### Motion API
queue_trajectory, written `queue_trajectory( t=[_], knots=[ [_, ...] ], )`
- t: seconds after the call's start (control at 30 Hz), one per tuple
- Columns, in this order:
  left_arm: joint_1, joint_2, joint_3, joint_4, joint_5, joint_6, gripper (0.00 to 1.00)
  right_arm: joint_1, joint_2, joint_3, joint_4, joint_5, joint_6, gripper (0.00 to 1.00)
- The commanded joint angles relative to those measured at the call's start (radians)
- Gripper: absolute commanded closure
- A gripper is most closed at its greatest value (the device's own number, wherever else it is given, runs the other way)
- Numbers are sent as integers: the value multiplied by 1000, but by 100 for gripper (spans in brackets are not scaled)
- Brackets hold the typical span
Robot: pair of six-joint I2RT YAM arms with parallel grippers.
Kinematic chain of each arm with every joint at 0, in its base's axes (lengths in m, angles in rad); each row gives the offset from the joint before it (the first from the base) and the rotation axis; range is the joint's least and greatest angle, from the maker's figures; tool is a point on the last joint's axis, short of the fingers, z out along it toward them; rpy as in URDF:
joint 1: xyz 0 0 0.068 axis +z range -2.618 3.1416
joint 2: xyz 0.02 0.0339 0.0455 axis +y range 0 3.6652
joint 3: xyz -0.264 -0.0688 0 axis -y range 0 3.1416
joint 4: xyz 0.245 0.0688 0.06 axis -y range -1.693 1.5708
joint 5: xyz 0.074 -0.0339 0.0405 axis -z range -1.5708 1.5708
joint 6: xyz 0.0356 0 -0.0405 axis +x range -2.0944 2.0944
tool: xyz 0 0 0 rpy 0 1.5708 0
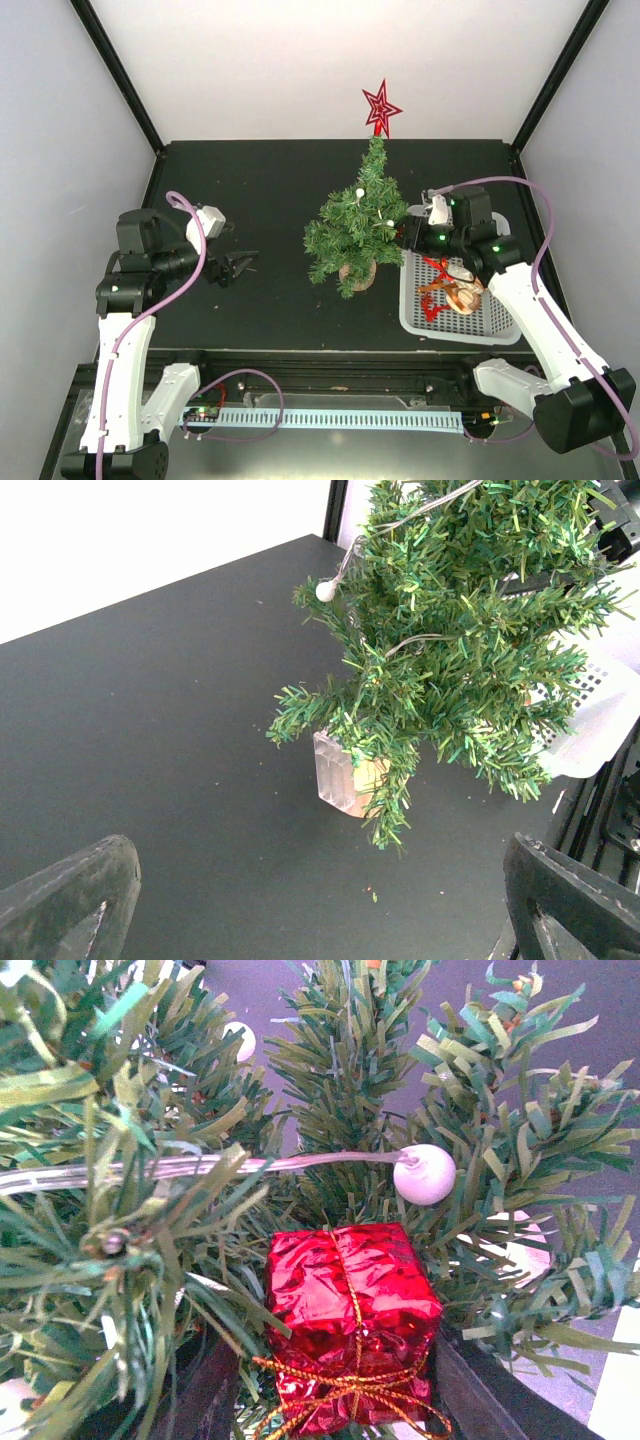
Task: Decorate the small christmas tree
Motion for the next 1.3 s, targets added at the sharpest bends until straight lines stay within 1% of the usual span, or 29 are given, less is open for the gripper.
queue_trajectory(
  t=[0.0, 0.23, 0.53, 0.87, 1.07, 1.27],
  knots=[
    [9, -8, 2, 23, 24, -5, 1, 8, -6, 33, 7, 14, -17, 49],
    [9, -11, -1, 23, 23, -3, 1, 8, -11, 63, -19, 29, -32, 45],
    [11, -14, -3, 25, 23, -3, 1, 7, -19, 66, -50, 59, -52, 44],
    [13, -18, -5, 22, 21, -2, 1, 8, -44, 63, -48, 58, -49, 45],
    [14, -19, -5, 23, 21, -3, 1, 7, -63, 62, -47, 50, -45, 49],
    [15, -17, -5, 23, 21, -5, 1, 9, -60, 51, -43, 46, -48, 55]
  ],
)
